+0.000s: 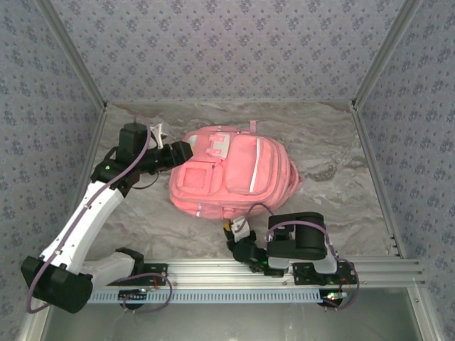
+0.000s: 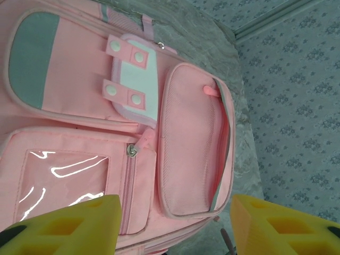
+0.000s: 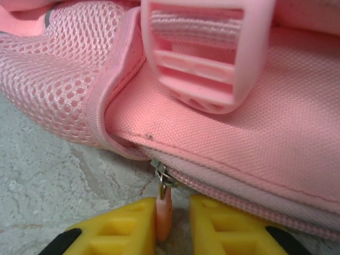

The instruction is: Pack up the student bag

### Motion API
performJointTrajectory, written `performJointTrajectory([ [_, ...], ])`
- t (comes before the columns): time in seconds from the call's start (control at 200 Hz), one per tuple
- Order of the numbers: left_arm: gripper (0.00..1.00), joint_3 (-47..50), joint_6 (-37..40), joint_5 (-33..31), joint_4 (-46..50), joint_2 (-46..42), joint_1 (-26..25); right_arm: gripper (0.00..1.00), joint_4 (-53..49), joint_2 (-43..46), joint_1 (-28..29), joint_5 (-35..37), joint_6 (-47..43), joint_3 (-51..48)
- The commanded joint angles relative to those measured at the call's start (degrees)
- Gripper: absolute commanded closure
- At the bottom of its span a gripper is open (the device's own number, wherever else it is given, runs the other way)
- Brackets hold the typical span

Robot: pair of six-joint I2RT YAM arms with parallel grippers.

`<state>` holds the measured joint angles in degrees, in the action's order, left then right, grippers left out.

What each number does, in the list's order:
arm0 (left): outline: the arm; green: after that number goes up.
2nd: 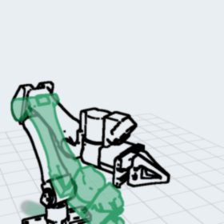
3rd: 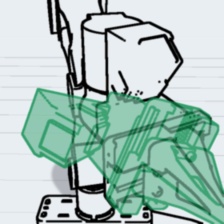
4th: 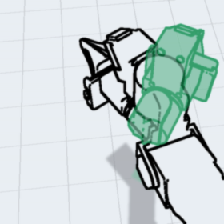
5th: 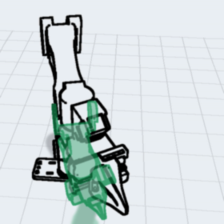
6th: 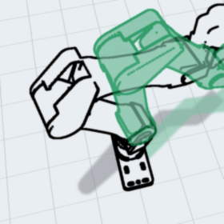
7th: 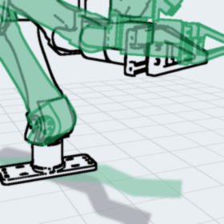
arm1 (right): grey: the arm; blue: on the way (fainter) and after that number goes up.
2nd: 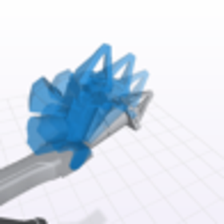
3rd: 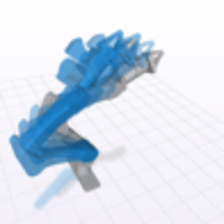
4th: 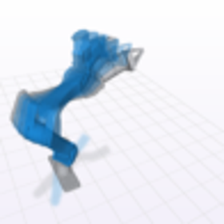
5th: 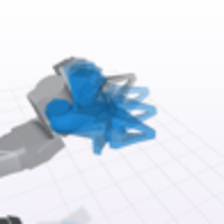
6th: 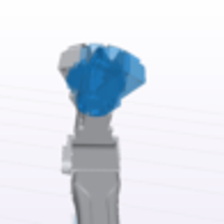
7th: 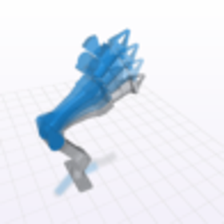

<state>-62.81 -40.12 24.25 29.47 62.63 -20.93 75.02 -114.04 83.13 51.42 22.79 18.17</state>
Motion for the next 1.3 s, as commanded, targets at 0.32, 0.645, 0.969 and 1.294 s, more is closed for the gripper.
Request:
performJointTrajectory([
  [0.32, 0.44, 1.28, 0.14, 0.86, -1.00, -2.69, 0.45, 0.56, 4.58, -4.67, 0.19, 1.38, -6.70, 1.76],
  [0.645, 0.44, 2.51, -0.12, 0.88, -1.44, -2.10, 0.46, 0.80, 4.59, -5.23, -0.52, 2.46, -5.77, 1.26],
  [0.969, 0.44, 5.26, -0.70, 0.62, 0.29, -4.49, 0.45, 1.00, 4.48, -3.27, -0.08, 0.82, -12.22, 0.43],
  [1.294, 0.41, 13.62, -8.75, 0.60, 4.16, -13.43, 0.36, 1.00, 4.64, 1.58, -0.40, -4.04, -17.07, -2.79],
])
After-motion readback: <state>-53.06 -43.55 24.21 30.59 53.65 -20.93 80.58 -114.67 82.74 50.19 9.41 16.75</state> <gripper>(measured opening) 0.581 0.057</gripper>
